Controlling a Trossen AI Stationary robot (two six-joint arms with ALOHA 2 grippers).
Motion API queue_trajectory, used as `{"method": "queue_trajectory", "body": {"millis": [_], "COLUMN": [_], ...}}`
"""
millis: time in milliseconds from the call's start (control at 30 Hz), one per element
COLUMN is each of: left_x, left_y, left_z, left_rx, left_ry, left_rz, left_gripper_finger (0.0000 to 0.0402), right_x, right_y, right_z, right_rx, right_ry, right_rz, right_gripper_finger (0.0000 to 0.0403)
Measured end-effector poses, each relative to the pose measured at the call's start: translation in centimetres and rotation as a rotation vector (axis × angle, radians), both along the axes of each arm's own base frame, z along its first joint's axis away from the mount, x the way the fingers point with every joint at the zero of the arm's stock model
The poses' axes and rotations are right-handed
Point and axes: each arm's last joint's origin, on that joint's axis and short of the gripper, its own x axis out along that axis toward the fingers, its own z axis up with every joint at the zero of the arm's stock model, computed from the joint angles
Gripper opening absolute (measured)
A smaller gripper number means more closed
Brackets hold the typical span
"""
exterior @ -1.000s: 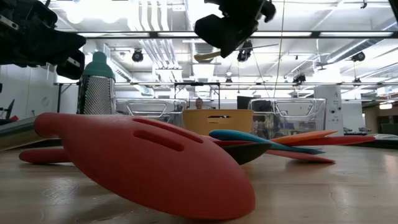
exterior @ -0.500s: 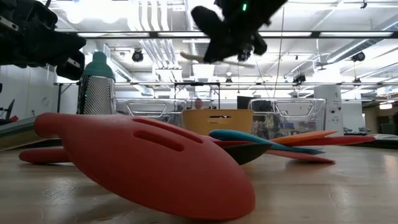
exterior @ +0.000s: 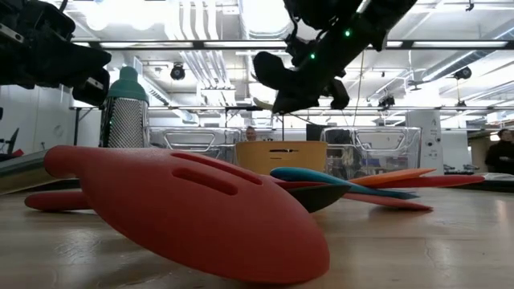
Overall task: Pick & Place Kitchen Items
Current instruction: Put the left yellow table knife into the orange bin, then put the yellow table knife into the orange bin
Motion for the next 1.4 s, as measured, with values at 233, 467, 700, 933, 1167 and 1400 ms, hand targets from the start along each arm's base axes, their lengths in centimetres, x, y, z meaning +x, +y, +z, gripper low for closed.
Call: {"method": "queue_trajectory", "body": {"millis": [233,467,700,933,1167,1400], "left_x": [0.0,0.0,0.0,0.0,0.0,0.0], "left_y": [0.0,0.0,0.0,0.0,0.0,0.0], "left_z": [0.0,0.0,-0.1,-0.1,0.0,0.0], "left_rx": [0.000,0.000,0.001,0.001,0.000,0.000], "left_ry": [0.002,0.003,0.006,0.005,0.002,0.002], "left_rz": [0.000,0.000,0.000,0.000,0.000,0.000], "left_gripper_finger": [0.0012,0.0012,0.0012,0.0012,0.0012,0.0012], "right_x": [-0.2,0.4,0.6,0.6,0.6,0.9], "right_y": [-0.1,-0.1,-0.1,0.0,0.0,0.7], "right_z": [-0.7,-2.7,-3.8,-3.9,-4.0,-3.9], "right_rx": [-0.015,-0.013,-0.015,0.006,0.009,0.049], "right_ry": [-0.033,0.006,0.052,0.052,0.058,0.094], "right_rz": [0.003,0.003,0.006,0.025,0.029,0.172], "right_gripper_finger": [0.0056,0.0057,0.0044,0.0076,0.0088,0.0065]}}
